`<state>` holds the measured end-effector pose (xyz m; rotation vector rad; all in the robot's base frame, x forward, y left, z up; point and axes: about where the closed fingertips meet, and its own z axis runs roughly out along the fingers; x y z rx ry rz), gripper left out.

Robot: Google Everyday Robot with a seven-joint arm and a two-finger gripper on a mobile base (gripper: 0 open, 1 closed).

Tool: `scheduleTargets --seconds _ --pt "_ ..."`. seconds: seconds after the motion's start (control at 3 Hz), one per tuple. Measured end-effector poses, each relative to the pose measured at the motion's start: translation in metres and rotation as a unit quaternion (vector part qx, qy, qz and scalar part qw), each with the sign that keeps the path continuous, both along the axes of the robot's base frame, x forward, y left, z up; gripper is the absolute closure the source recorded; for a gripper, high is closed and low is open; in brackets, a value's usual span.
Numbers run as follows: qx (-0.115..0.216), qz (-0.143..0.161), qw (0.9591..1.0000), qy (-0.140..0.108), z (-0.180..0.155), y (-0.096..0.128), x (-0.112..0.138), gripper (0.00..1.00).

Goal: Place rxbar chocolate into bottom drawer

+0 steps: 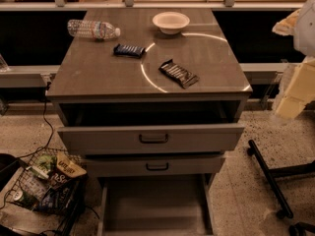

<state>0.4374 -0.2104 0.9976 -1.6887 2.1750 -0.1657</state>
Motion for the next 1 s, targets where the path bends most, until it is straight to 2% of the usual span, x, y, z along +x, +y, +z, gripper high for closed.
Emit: scheduleTargets --seconds 0.33,0.67,1.0 --pt "0.000 0.000 1.0000 0.000 0.000 0.000 0.000 0.00" --pt "0.038 -0.026 0.9986 -0.025 0.001 -0.003 0.013 0.00" --pt "0.116 -0.074 0.9888 -0.058 -0.009 -0.011 0.033 0.00"
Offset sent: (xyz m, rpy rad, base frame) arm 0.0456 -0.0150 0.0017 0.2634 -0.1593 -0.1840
